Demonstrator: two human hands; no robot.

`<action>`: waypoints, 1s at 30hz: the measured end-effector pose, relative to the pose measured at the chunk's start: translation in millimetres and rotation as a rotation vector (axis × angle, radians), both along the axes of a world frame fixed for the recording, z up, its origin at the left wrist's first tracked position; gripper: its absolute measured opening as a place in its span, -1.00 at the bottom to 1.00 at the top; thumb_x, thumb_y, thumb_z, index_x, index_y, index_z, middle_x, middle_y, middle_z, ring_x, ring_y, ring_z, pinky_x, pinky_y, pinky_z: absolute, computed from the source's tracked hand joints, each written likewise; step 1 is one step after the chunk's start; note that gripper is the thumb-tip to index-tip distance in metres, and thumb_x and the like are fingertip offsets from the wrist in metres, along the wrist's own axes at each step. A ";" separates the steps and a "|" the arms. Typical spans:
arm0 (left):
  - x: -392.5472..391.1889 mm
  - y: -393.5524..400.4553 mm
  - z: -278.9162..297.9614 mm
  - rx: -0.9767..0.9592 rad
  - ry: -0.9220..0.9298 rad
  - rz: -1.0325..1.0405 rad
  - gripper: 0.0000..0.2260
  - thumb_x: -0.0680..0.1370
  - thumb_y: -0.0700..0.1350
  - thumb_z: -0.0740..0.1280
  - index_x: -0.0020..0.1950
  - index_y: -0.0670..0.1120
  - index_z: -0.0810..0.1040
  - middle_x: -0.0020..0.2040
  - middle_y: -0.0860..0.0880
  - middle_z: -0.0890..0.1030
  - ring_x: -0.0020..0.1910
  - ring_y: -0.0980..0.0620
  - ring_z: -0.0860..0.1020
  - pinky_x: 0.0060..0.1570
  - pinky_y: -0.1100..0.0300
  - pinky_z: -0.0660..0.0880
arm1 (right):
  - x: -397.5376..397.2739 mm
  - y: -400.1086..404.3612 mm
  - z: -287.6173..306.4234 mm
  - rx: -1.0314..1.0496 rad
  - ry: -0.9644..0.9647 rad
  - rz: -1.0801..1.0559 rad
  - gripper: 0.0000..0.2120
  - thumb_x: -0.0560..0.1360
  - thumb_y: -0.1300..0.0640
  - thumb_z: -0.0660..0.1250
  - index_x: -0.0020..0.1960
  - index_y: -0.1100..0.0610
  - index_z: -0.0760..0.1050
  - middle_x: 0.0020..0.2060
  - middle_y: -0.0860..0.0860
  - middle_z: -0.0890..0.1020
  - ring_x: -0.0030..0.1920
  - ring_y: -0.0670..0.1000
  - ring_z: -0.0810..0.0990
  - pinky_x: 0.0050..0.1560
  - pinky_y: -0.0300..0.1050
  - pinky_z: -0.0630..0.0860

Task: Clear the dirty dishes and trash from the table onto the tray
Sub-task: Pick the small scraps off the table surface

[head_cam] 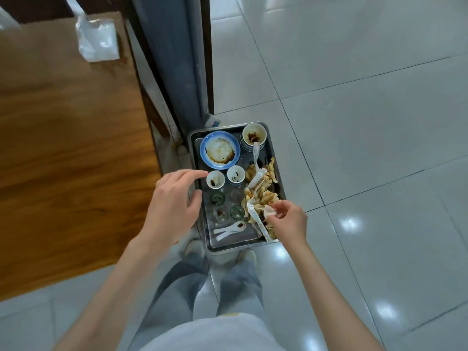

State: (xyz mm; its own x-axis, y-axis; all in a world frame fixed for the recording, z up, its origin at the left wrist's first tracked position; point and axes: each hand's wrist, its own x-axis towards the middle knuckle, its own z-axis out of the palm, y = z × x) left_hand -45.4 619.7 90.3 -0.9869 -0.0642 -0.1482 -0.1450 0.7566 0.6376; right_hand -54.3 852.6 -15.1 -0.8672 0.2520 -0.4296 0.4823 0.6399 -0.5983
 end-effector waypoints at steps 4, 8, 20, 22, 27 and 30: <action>6.3 23.5 -6.2 0.000 0.005 0.103 -0.69 0.52 -0.27 0.31 0.25 -0.08 0.51 0.15 -0.03 0.56 0.18 0.01 0.47 0.23 -0.06 0.43 | -3.9 18.3 -19.8 0.014 -0.059 0.107 -0.88 0.38 0.17 0.42 -0.08 0.06 0.60 -0.19 -0.07 0.63 -0.19 -0.05 0.60 -0.13 -0.13 0.58; 17.8 44.8 -21.7 -0.024 0.001 0.161 -0.69 0.51 -0.26 0.32 0.25 -0.08 0.53 0.15 -0.02 0.57 0.18 0.01 0.47 0.22 -0.06 0.43 | -8.3 32.6 -41.3 0.013 -0.089 0.164 -0.92 0.39 0.13 0.41 -0.11 0.04 0.59 -0.21 -0.07 0.62 -0.20 -0.06 0.59 -0.17 -0.16 0.56; 50.7 69.1 -44.2 -0.057 -0.030 0.252 -0.68 0.47 -0.31 0.35 0.20 -0.09 0.56 0.10 0.00 0.59 0.16 0.02 0.49 0.23 0.03 0.40 | -2.3 54.5 -100.8 0.017 -0.354 0.107 -0.93 0.37 0.22 0.43 -0.15 0.16 0.63 -0.21 0.01 0.65 -0.13 0.02 0.60 -0.06 -0.09 0.55; 54.8 66.2 -43.4 -0.058 -0.045 0.276 -0.67 0.47 -0.30 0.35 0.21 -0.08 0.55 0.12 0.00 0.58 0.17 0.03 0.48 0.24 0.05 0.38 | -1.7 54.4 -102.5 -0.001 -0.382 0.035 -0.96 0.36 0.24 0.42 -0.21 0.12 0.61 -0.24 0.01 0.64 -0.16 0.00 0.58 -0.14 -0.17 0.49; 60.4 61.8 -42.5 -0.063 -0.077 0.318 -0.67 0.50 -0.26 0.33 0.24 -0.04 0.52 0.17 0.04 0.55 0.21 0.10 0.43 0.28 0.07 0.36 | -4.7 51.9 -105.3 -0.035 -0.398 -0.063 -0.91 0.37 0.24 0.42 -0.24 0.08 0.57 -0.26 -0.02 0.58 -0.15 0.00 0.54 -0.12 -0.19 0.45; 60.8 61.5 -43.8 -0.065 -0.077 0.330 -0.68 0.50 -0.24 0.34 0.24 -0.02 0.52 0.17 0.04 0.55 0.20 0.14 0.40 0.27 0.08 0.35 | -8.2 49.2 -106.1 -0.043 -0.385 -0.088 -0.91 0.37 0.23 0.44 -0.25 0.09 0.56 -0.26 -0.01 0.60 -0.17 0.01 0.58 -0.12 -0.17 0.49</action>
